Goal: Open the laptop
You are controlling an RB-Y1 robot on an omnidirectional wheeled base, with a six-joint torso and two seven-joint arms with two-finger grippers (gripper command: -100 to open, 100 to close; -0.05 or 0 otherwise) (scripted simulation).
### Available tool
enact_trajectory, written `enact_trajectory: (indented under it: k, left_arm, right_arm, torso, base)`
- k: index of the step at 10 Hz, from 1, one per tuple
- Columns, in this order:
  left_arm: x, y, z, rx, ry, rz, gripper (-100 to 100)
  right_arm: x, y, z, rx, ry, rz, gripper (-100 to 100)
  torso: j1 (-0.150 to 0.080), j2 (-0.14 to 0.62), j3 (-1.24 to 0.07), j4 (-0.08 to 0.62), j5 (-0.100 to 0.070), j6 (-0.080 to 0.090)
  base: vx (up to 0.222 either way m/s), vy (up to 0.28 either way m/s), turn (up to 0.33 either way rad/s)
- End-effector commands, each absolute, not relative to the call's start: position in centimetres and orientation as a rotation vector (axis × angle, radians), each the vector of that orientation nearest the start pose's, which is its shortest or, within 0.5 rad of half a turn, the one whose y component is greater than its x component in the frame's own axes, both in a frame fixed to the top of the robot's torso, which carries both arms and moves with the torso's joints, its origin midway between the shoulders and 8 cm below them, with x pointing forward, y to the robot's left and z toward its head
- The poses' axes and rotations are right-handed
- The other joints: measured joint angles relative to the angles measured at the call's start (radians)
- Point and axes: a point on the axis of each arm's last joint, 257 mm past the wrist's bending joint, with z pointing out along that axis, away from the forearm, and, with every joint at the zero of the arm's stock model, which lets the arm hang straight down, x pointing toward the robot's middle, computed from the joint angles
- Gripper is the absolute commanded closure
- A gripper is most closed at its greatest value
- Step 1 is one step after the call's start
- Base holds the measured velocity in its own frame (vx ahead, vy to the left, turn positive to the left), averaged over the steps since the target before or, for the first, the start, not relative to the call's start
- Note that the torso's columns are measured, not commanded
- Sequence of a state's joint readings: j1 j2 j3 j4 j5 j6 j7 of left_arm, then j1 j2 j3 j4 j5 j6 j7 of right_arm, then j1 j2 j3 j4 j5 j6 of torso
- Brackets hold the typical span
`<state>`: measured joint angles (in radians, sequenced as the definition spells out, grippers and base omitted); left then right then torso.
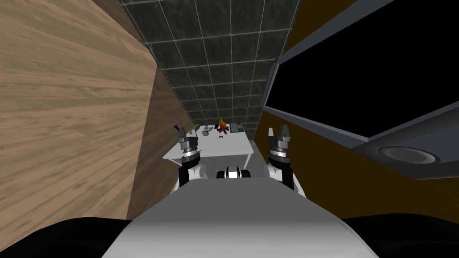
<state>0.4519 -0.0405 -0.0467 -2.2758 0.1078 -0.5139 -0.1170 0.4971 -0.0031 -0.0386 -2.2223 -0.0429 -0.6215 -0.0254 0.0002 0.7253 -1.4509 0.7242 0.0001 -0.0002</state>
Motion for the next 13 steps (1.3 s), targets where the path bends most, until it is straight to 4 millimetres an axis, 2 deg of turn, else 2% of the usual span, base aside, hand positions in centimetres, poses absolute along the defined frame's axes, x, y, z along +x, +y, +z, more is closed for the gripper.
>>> enact_trajectory:
  k: [1, 5, 9, 10, 12, 13]
  left_arm:
    - [34.5, 27.6, 4.0, -0.678, 0.506, -1.334, 0]
    - [34.5, 27.6, 4.0, -0.678, 0.506, -1.335, 0]
    - [34.5, 27.6, 4.0, -0.678, 0.506, -1.335, 0]
    - [34.5, 27.6, 4.0, -0.678, 0.506, -1.335, 0]
    - [34.5, 27.6, 4.0, -0.678, 0.506, -1.334, 0]
    - [34.5, 27.6, 4.0, -0.678, 0.506, -1.335, 0]
  right_arm:
    - [33.9, -29.5, 1.1, 0.582, 0.644, 1.265, -100]
    - [35.6, -31.0, -2.1, 0.516, 0.839, 1.065, -100]
    - [37.0, -35.3, -6.2, 0.466, 1.021, 0.768, -100]
    - [37.0, -35.2, -6.3, 0.458, 1.028, 0.76, -100]
    - [37.3, -38.4, -8.4, 0.44, 1.11, 0.588, -100]
    - [37.3, -38.3, -8.5, 0.43, 1.117, 0.58, -100]
  torso:
    - [0.0, 0.01, -0.019, 0.01, 0.0, 0.0]
    - [0.0, 0.013, -0.025, 0.014, 0.0, 0.0]
    - [0.0, 0.013, -0.025, 0.014, 0.0, 0.0]
    - [0.0, 0.013, -0.025, 0.014, 0.0, 0.0]
    - [-0.001, 0.012, -0.025, 0.014, 0.0, 0.0]
    - [0.0, 0.013, -0.025, 0.014, 0.0, 0.0]
  base:
    - [-0.014, 0.011, 0.106]
    - [-0.02, 0.017, 0.147]
    - [-0.033, 0.025, 0.215]
    - [-0.018, 0.019, 0.067]
    - [-0.02, 0.024, 0.198]
    - [-0.017, 0.021, 0.094]
